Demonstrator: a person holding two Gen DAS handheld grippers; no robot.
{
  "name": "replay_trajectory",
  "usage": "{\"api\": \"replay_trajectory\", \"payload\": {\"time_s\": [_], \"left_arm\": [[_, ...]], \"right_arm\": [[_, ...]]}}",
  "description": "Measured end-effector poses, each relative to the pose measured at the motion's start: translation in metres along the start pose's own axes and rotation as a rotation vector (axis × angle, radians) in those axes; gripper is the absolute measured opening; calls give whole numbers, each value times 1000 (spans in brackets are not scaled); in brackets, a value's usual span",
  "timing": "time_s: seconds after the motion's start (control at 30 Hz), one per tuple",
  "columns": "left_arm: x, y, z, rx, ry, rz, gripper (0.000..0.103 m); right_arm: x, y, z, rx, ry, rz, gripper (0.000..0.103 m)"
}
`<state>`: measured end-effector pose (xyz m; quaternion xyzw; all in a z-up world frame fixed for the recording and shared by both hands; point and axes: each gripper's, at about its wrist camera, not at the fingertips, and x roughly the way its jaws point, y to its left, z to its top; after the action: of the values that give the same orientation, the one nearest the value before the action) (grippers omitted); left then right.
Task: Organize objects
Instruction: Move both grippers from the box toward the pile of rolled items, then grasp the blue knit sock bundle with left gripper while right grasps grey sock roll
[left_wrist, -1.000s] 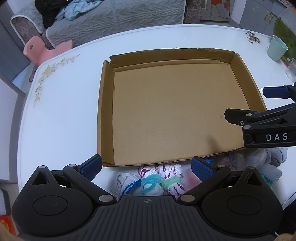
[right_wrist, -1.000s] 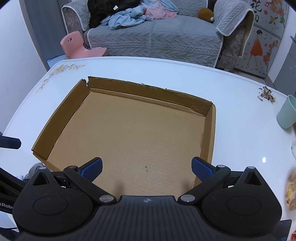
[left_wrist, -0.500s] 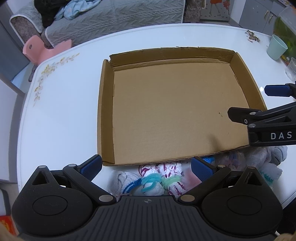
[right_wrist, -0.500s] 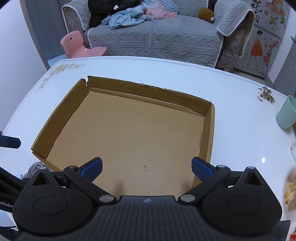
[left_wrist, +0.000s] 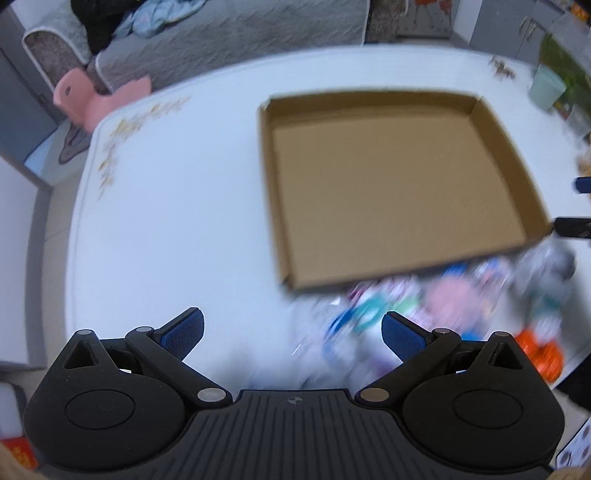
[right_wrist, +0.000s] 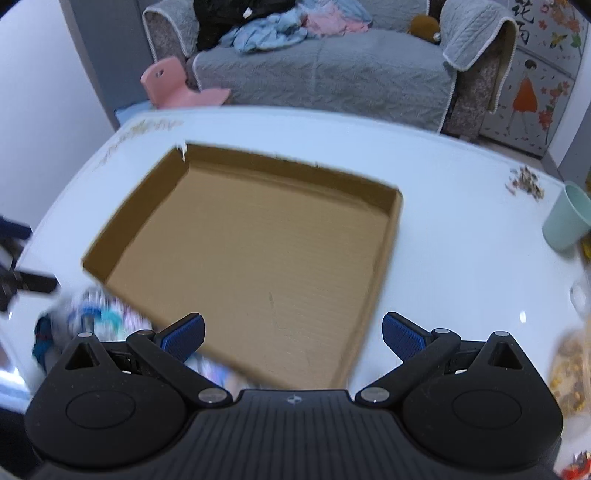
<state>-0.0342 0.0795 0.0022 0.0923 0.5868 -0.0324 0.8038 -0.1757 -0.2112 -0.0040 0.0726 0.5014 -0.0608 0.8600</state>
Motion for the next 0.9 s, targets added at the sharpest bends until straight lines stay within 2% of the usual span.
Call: {"api": "replay_trajectory", "payload": {"time_s": [0.07,0.13,0.27,0.4,0.53,0.9], "left_arm": [[8,11,-12,24,49,-24,102],[16,17,-24,68,105,-79,102],[26,23,-48,42,172,-109,102],[41,29,-57,-13,219,-122,102],[50,24,-63,-29,229,-99,102],[76,9,-66,-24,212,-19,102]], "right_arm": [[3,-5,-10,18,36,3,102],[7,-12,-16,49,73,5,102],[17,-26,-25,110,130,6,102],[26,-31,-30,157,173,-23,102],[26,-34,-38,179,194,-61,102],[51,-30,-51,210,277,-67,102]]}}
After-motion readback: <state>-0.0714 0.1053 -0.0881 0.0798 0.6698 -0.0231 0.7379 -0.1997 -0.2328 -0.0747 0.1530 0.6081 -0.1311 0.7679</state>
